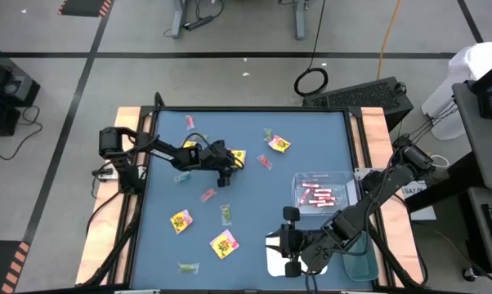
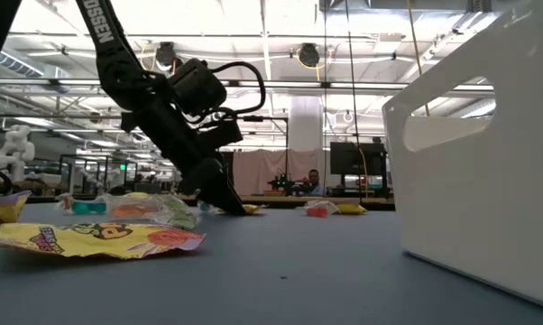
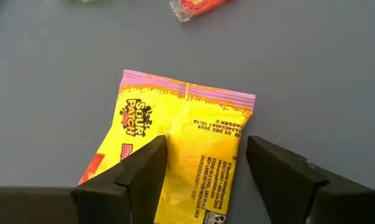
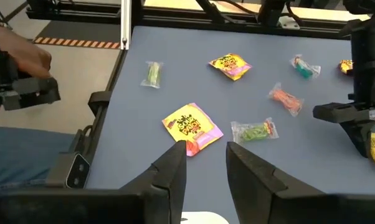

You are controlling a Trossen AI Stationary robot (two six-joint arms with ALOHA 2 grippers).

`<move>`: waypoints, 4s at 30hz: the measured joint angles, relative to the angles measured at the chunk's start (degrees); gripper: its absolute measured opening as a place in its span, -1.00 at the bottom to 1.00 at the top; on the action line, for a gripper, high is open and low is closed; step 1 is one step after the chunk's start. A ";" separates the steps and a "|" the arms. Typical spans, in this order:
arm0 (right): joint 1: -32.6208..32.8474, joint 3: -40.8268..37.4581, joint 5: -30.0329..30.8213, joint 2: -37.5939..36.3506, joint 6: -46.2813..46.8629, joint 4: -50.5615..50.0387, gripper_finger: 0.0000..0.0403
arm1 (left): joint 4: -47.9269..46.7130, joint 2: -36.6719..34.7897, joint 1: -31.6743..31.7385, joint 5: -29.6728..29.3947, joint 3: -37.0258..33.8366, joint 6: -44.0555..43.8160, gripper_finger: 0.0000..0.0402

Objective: Sort candy
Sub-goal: Put the yellow candy into the white bin

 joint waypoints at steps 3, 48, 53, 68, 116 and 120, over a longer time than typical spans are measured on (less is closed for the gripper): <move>0.00 0.00 0.02 0.00 1.27 0.10 -0.49 | -0.18 0.06 0.26 3.72 0.00 -0.53 0.15; -1.52 -0.04 19.44 7.87 -1.72 6.32 -0.47 | -2.76 -20.61 -13.78 11.19 0.48 3.88 -0.47; -3.99 -0.04 23.12 9.69 -10.20 6.59 -0.27 | -2.62 -22.93 -17.25 13.99 0.48 3.90 -0.47; -11.50 0.02 18.33 11.33 -24.51 7.47 0.24 | -3.45 -23.09 -22.18 14.85 0.48 2.36 -0.47; -5.10 0.00 2.91 1.69 -12.90 7.21 -0.99 | 3.12 -29.77 -31.08 9.49 0.55 -3.63 0.35; -2.90 0.01 5.14 0.26 -10.98 8.06 -0.99 | 2.63 -30.33 -32.28 9.41 0.55 -3.61 0.39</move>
